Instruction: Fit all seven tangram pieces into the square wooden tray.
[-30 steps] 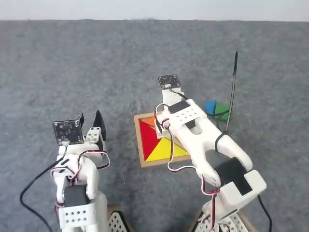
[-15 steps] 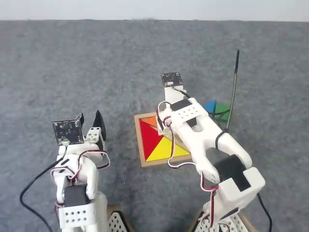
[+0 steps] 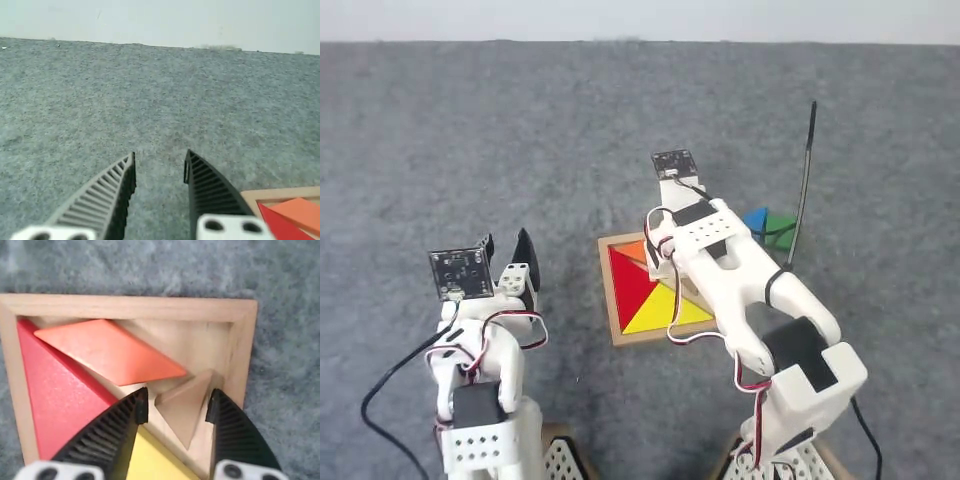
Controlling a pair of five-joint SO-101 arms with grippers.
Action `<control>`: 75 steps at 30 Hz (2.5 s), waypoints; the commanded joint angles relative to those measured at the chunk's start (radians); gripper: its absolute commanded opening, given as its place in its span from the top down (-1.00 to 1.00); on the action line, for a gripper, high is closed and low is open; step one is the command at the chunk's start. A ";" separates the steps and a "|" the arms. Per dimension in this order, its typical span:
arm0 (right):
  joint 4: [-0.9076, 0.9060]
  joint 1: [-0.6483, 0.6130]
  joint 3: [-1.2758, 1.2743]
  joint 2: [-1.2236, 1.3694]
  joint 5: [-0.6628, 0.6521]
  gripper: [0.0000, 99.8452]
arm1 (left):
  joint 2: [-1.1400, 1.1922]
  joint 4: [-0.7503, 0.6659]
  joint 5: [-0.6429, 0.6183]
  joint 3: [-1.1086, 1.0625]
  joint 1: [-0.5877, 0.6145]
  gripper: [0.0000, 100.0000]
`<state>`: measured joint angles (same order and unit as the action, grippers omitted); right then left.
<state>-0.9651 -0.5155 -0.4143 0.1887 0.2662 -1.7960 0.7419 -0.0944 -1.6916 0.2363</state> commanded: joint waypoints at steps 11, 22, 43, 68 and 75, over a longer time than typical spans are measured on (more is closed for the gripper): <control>-0.016 0.019 0.012 0.008 -0.017 0.76 | -0.017 0.006 0.012 0.008 -0.009 0.70; -0.041 -0.010 0.032 -0.081 -0.118 0.76 | -0.017 0.006 0.012 0.008 -0.009 0.70; -0.073 -0.071 0.038 -0.171 -0.961 0.76 | -0.017 0.017 0.012 0.008 -0.009 0.70; -0.145 -0.148 0.023 -0.170 -1.326 0.76 | -0.017 0.017 0.012 0.008 -0.009 0.70; -0.137 -0.124 0.031 -0.170 -1.386 0.76 | -0.017 0.017 0.012 0.008 -0.009 0.70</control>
<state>-1.1001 -0.6613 -0.4112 0.0844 -1.0641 -1.7960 0.7419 -0.0928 -1.6916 0.2363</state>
